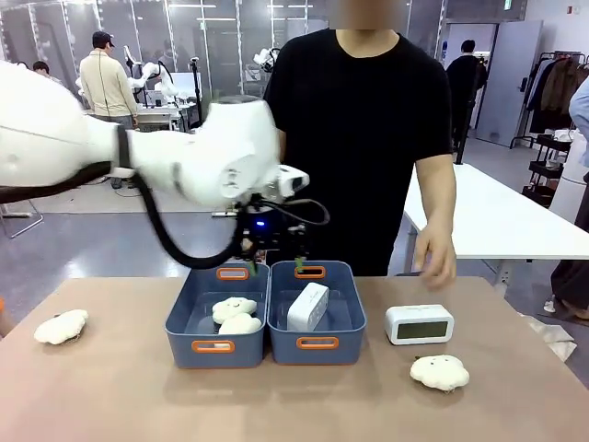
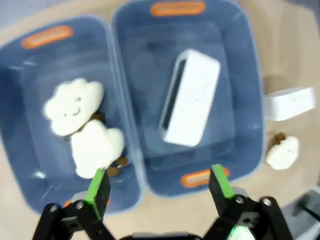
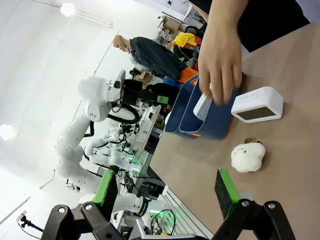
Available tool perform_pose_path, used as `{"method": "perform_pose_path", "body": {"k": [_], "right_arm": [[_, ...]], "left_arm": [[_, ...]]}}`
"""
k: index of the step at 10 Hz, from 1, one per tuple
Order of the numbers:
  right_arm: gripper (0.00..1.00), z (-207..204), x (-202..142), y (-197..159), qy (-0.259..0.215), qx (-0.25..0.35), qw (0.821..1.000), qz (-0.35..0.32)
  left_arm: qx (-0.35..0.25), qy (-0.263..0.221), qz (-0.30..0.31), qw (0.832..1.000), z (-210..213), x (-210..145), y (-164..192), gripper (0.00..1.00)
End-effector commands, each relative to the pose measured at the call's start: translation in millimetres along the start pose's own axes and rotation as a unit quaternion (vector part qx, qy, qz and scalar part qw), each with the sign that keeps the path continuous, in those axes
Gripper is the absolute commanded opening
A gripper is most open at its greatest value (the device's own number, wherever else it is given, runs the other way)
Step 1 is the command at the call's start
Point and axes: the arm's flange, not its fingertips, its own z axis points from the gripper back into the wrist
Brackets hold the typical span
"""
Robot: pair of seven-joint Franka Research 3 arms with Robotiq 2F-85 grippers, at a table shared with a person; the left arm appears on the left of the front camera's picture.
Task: Sort the digital clocks into the basket.
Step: Pick up the Digital clock from the table and place it into the empty Plastic storage basket.
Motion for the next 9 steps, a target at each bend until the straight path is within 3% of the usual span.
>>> {"method": "perform_pose_path", "body": {"k": [1, 2, 4, 6, 7, 8, 9], "right_arm": [[1.0, -0.1, 0.0, 2.0, 0.0, 0.004, 1.0, 0.002], [1.0, -0.1, 0.0, 2.0, 0.0, 0.004, 1.0, 0.002], [1.0, -0.1, 0.0, 2.0, 0.0, 0.004, 1.0, 0.002], [1.0, -0.1, 0.0, 2.0, 0.0, 0.004, 1.0, 0.002], [1.0, -0.1, 0.0, 2.0, 0.0, 0.004, 1.0, 0.002], [1.0, -0.1, 0.0, 2.0, 0.0, 0.004, 1.0, 0.002], [1.0, -0.1, 0.0, 2.0, 0.0, 0.004, 1.0, 0.002]], "left_arm": [[-0.076, -0.012, 0.059, 0.995, 26.1, -56.8, 103.4, 1.0], [-0.078, -0.042, 0.101, 0.991, 44.2, -81.8, 156.8, 1.0], [-0.138, -0.11, 0.197, 0.964, 87.0, -134.8, 278.8, 1.0], [-0.184, -0.167, 0.27, 0.93, 124.4, -181.9, 390.6, 1.0], [-0.22, -0.212, 0.321, 0.896, 139.8, -210.8, 443.3, 1.0], [-0.247, -0.241, 0.32, 0.882, 152.5, -239.3, 483.1, 1.0], [-0.266, -0.226, 0.326, 0.878, 160.8, -266.0, 516.1, 1.0]]}}
